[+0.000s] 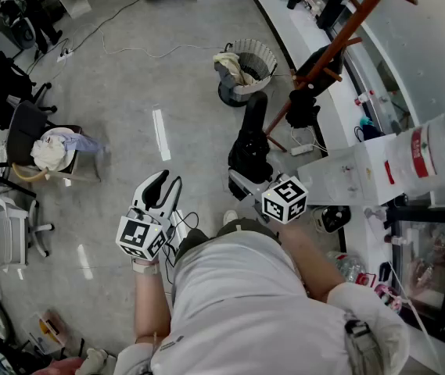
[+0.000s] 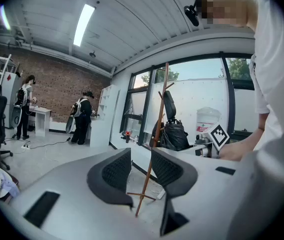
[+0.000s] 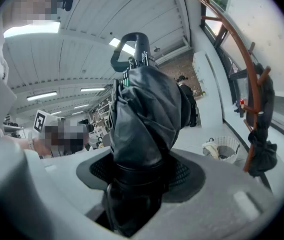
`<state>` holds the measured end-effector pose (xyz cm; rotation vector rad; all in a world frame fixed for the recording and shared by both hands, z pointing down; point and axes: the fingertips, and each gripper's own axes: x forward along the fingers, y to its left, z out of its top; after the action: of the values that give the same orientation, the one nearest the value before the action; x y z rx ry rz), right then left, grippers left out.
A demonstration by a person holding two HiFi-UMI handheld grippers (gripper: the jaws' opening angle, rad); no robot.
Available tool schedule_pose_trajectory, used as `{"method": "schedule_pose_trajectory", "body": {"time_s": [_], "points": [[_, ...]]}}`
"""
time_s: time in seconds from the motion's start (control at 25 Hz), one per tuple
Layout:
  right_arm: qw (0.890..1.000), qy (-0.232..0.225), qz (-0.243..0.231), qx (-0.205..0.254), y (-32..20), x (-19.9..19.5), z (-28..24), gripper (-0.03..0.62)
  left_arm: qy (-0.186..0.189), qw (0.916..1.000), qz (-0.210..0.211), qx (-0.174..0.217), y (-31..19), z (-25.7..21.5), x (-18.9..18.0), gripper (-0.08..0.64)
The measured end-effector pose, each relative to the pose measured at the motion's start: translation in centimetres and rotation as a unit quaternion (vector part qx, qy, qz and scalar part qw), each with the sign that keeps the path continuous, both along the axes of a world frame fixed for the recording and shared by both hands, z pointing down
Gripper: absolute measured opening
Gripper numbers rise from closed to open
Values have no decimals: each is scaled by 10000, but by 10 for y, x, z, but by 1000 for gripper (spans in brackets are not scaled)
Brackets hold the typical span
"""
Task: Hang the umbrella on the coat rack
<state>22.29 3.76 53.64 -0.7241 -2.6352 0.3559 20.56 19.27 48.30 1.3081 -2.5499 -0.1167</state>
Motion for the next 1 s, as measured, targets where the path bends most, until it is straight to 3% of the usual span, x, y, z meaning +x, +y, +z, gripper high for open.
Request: {"method": "schedule_pose_trajectory", "body": {"time_s": [0.6, 1.0], "points": [[9997, -23, -132, -222, -73, -24, 5, 262, -52, 9995, -8, -326, -77, -1, -35, 109], [9996, 143, -135, -200, -69, -69, 22, 262, 153, 9994, -100, -303, -64, 22, -81, 109]]}}
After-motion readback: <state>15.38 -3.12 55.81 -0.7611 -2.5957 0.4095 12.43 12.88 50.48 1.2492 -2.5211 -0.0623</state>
